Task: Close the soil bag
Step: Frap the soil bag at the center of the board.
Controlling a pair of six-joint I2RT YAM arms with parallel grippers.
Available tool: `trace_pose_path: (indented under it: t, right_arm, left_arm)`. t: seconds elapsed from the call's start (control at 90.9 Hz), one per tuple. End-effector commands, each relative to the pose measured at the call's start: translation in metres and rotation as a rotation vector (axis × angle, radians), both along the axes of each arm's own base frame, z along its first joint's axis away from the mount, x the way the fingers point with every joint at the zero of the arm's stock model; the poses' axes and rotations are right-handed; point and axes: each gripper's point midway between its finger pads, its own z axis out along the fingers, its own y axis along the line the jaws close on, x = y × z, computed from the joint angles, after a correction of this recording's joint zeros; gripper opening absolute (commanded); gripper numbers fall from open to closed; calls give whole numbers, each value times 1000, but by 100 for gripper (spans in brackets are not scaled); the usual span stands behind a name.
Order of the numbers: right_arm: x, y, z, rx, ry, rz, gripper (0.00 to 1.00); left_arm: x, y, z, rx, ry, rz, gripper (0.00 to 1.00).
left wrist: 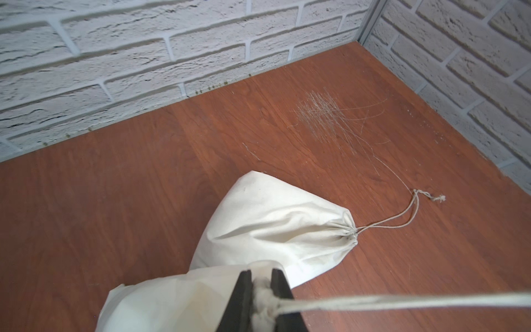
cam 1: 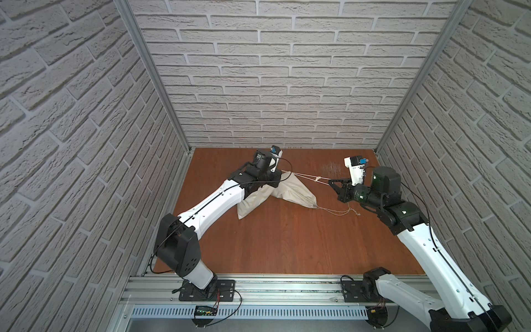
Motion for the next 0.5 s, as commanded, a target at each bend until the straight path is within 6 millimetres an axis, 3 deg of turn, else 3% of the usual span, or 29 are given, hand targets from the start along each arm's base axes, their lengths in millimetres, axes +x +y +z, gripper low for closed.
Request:
trace_pose_path:
  t: [0.0, 0.066, 0.11, 0.22, 0.33, 0.484]
  right_arm:
    - [5, -65, 85, 36, -236, -308, 3]
    - [8, -63, 80, 39, -220, -303, 3]
    - [11, -64, 72, 33, -202, -314, 3]
    - [19, -73, 41, 8, -139, -377, 3]
    - [22, -92, 12, -32, -61, -468, 3]
    - [16, -116, -7, -77, -2, -557, 3]
  left_arm:
    - [-20, 281, -40, 586, 183, 884, 17]
    - [-22, 286, -33, 633, 168, 905, 17]
    - [-22, 284, -39, 672, 181, 900, 17]
    - [-15, 264, -80, 746, 249, 835, 21]
    - [-3, 229, -126, 742, 306, 740, 22]
    - [12, 191, -165, 739, 353, 649, 28]
